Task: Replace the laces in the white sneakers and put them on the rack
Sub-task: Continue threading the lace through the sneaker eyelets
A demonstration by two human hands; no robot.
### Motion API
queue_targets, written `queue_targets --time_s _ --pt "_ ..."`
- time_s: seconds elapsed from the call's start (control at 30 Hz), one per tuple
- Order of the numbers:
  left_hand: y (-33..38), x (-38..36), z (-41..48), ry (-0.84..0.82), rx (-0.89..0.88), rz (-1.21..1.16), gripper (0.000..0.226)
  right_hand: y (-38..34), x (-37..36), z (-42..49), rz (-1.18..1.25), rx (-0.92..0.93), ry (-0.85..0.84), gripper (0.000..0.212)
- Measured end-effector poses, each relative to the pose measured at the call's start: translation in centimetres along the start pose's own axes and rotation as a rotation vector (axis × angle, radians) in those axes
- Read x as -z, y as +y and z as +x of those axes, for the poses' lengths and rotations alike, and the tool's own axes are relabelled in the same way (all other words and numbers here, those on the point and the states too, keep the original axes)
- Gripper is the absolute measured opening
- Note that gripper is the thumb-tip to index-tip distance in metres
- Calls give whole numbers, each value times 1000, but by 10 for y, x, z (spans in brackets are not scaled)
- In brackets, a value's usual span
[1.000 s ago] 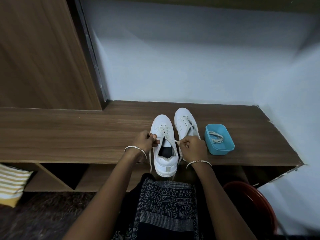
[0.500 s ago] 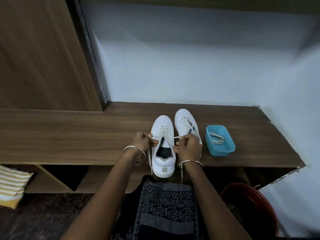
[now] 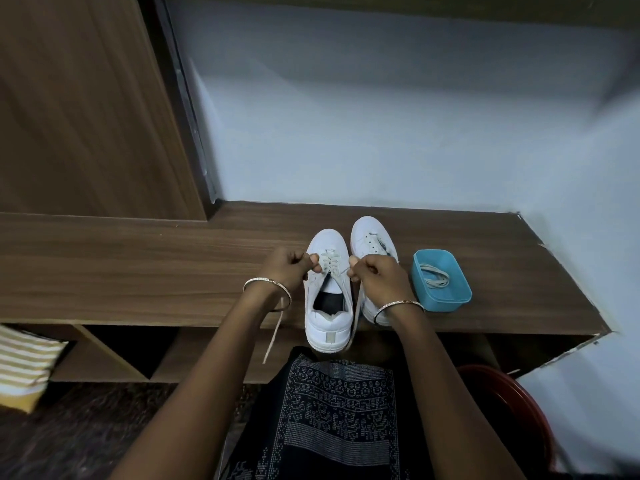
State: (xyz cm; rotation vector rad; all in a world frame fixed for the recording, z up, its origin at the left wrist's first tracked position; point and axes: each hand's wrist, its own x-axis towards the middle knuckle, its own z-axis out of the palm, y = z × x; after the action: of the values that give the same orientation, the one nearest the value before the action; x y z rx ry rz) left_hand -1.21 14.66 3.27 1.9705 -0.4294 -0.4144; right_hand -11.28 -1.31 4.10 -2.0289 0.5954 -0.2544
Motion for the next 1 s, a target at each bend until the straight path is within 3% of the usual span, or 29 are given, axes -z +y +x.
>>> queue_targets --time_s 0.07,0.13,0.2,0.4,0.5,0.6,0.83,1.0 --pt "1 -2 0 80 -49 249 32 -5 -4 -3 189 -21 -13 28" --pt "8 -5 -6 142 -60 300 28 -8 -10 -8 345 -49 -68 25" --pt "13 -6 -7 110 -51 180 26 -12 -14 -13 399 -64 -128 24" --pt "24 -8 -12 -108 197 -134 59 -24 -23 -26 366 -3 -258 25" --pt "24 -7 -12 -164 299 -262 56 -25 -28 -31 377 -15 -319 17" --pt "20 -8 -14 -206 254 -279 51 -24 -30 -35 567 -168 -260 4" --pt "7 -9 -12 -126 111 -98 36 -18 -40 -26 779 -551 -239 16" --pt "3 -9 -10 -100 48 -131 33 -21 -53 -16 823 -666 -306 25"
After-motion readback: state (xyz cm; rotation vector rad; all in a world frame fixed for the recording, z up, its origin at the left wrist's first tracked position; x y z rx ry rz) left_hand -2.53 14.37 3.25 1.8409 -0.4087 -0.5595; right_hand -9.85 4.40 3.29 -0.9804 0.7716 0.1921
